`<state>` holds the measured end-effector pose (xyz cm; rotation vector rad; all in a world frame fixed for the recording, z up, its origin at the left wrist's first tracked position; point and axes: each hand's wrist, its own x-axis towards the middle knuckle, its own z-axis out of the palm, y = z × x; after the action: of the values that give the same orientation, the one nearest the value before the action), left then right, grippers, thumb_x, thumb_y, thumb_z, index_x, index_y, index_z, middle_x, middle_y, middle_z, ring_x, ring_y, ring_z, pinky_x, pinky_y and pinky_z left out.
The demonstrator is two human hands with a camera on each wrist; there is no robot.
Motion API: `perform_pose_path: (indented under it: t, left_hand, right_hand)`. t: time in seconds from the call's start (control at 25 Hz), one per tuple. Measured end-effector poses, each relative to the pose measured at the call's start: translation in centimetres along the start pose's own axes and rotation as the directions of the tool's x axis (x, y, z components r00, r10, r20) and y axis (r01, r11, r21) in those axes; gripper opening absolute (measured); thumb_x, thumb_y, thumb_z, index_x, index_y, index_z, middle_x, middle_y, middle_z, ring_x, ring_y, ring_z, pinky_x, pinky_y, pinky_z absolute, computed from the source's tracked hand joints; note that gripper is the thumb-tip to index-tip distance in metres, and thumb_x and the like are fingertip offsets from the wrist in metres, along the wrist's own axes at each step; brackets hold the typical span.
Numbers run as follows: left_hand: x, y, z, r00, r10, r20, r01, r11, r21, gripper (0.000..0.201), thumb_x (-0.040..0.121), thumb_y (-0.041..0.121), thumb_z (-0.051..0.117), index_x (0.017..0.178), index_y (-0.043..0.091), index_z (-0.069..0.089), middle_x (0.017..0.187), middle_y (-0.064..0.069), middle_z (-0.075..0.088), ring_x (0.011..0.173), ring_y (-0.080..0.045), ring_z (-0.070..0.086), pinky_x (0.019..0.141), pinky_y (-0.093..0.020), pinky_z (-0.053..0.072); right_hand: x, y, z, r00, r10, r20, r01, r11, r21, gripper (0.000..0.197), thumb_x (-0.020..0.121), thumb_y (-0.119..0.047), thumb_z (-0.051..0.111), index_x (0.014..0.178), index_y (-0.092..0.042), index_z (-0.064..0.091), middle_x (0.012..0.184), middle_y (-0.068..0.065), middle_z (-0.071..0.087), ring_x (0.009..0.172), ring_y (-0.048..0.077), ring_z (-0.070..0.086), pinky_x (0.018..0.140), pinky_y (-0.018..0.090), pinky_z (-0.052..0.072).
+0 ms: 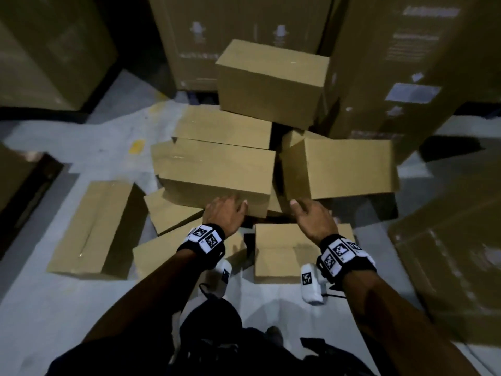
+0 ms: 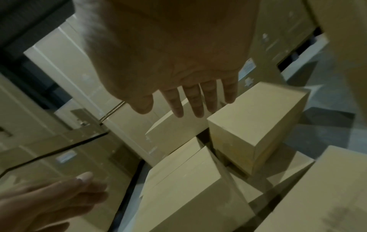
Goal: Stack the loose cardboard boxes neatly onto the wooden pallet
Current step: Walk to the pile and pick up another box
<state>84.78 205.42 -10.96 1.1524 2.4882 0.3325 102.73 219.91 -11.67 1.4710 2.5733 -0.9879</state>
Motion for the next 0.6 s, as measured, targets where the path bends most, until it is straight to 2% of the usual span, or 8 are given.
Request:
perform_pose_path:
  t: [0.12, 0.16, 0.28, 0.44, 0.52, 0.6]
  left_hand:
    - [1.8, -2.0, 0.1, 0.987, -0.158, -0.026, 0.154, 0.981, -0.115, 0.038, 0.103, 0.04, 0.036, 0.102, 0.011, 0.059, 0.109, -0.02, 0.066, 0.103, -0.039, 0.058, 0.077, -0.039, 0.041]
    - [2.7, -2.9, 0.3, 0.979, -0.202, -0.037, 0.194, 0.966, -0.169, 0.038, 0.103, 0.041, 0.036, 0.102, 0.011, 0.06, 0.109, -0.02, 0.067, 0.102, -0.039, 0.058, 0.077, -0.039, 0.043]
    - [6.6, -6.1, 1.5, 0.936, -0.35, -0.023, 0.321, 0.881, -0.347, 0.039, 0.102, 0.041, 0.039, 0.116, 0.012, 0.062, 0.12, -0.019, 0.065, 0.112, -0.039, 0.058, 0.09, -0.041, 0.048]
    - [13.3, -9.5, 3.3, 0.861, -0.504, 0.074, 0.447, 0.677, -0.585, 0.042, 0.102, 0.035, 0.047, 0.129, 0.003, 0.057, 0.131, -0.023, 0.059, 0.123, -0.041, 0.052, 0.096, -0.039, 0.041]
    - [17.5, -11.6, 4.4, 0.806, -0.567, 0.171, 0.529, 0.561, -0.636, 0.046, 0.102, 0.034, 0.05, 0.13, -0.003, 0.054, 0.131, -0.026, 0.057, 0.122, -0.042, 0.053, 0.098, -0.04, 0.042]
    - [20.6, -12.9, 5.3, 0.746, -0.617, 0.249, 0.59, 0.44, -0.677, 0.057, 0.101, 0.037, 0.051, 0.138, -0.007, 0.045, 0.142, -0.027, 0.048, 0.128, -0.041, 0.048, 0.103, -0.042, 0.04]
  right_hand:
    - [4.4, -1.7, 0.4, 0.994, -0.081, 0.078, 0.082, 0.996, -0.018, 0.059, 0.103, -0.057, 0.034, 0.147, -0.021, 0.047, 0.151, 0.01, 0.048, 0.137, 0.032, 0.045, 0.111, 0.045, 0.038]
    - [5.8, -2.2, 0.6, 0.99, -0.097, 0.098, 0.1, 0.995, -0.029, 0.06, 0.102, -0.058, 0.034, 0.148, -0.021, 0.046, 0.152, 0.01, 0.048, 0.137, 0.032, 0.045, 0.111, 0.045, 0.038]
    - [10.6, -3.7, 1.9, 0.98, -0.125, 0.152, 0.133, 0.99, -0.048, 0.06, 0.102, -0.057, 0.035, 0.148, -0.02, 0.047, 0.152, 0.01, 0.047, 0.138, 0.032, 0.044, 0.111, 0.045, 0.037]
    - [17.2, -4.9, 4.0, 0.978, -0.077, 0.193, 0.095, 0.992, -0.082, 0.06, 0.101, -0.058, 0.037, 0.146, -0.02, 0.049, 0.15, 0.01, 0.049, 0.136, 0.032, 0.046, 0.109, 0.044, 0.039]
    - [21.0, -5.8, 5.5, 0.969, -0.035, 0.243, 0.063, 0.992, -0.111, 0.061, 0.101, -0.06, 0.037, 0.147, -0.022, 0.047, 0.15, 0.01, 0.049, 0.135, 0.032, 0.047, 0.108, 0.045, 0.04]
    - [24.0, -6.8, 6.7, 0.958, -0.02, 0.286, 0.063, 0.988, -0.143, 0.062, 0.1, -0.062, 0.038, 0.148, -0.024, 0.044, 0.148, 0.011, 0.051, 0.131, 0.034, 0.049, 0.107, 0.047, 0.042]
